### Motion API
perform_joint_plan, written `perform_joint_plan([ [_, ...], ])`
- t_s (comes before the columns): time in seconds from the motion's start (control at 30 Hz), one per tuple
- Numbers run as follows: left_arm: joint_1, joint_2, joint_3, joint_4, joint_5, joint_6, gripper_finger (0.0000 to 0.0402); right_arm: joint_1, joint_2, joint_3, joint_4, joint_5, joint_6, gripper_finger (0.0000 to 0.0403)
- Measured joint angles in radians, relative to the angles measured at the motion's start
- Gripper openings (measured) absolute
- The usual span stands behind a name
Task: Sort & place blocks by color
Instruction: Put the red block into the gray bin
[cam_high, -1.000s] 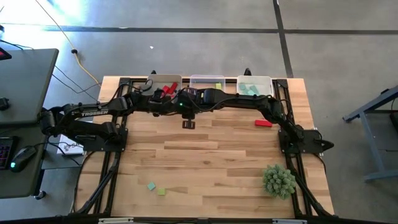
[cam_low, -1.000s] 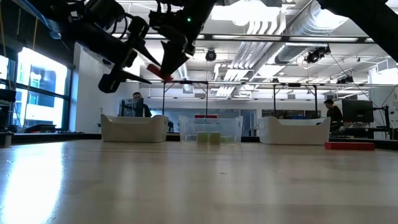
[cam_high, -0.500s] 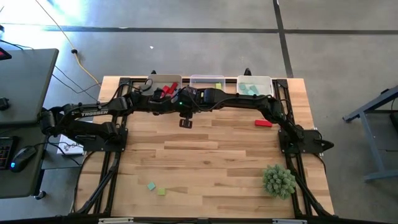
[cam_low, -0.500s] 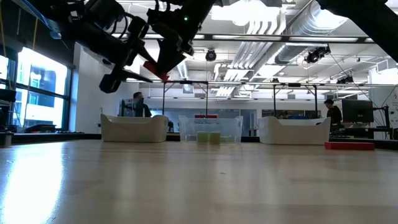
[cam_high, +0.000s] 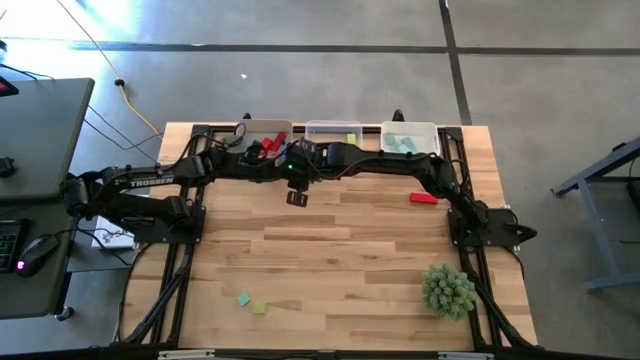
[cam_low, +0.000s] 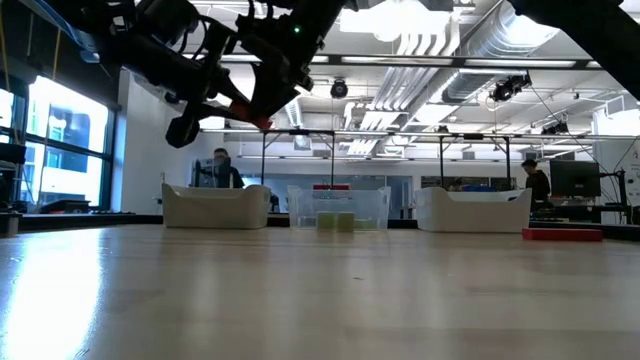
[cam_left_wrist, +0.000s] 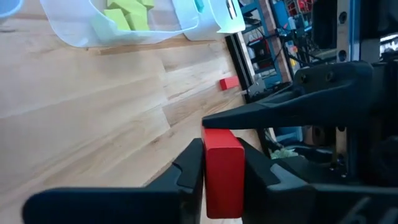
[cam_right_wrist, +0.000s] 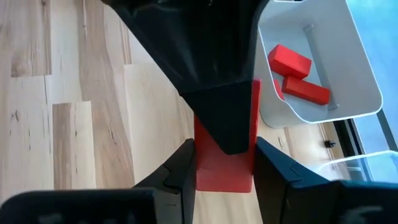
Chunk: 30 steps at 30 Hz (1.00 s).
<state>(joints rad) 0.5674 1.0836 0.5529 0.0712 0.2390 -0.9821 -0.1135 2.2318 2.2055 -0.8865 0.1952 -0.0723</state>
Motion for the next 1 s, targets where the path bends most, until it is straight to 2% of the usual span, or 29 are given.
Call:
perform_joint_plan([
  [0.07,0.0,0.0,0.0,-0.001,0.0,0.025,0.0035,0.0,0.0,0.0,-0.001,0.01,0.024,0.0095],
  [0.3,0.001,0.0,0.0,0.0,-0.001,0.09,0.0035,0.003,0.001,0.0,0.002,0.052,0.071,0.0094],
  [0.6,0.002,0.003,-0.003,-0.03,0.008,0.177,0.0035,0.011,-0.003,0.001,0.006,0.066,0.106,0.0193],
  [1.0,0.029,0.002,-0.003,-0.089,-0.013,0.316,0.0035,0.016,-0.002,0.001,-0.001,0.064,0.243,0.0207],
])
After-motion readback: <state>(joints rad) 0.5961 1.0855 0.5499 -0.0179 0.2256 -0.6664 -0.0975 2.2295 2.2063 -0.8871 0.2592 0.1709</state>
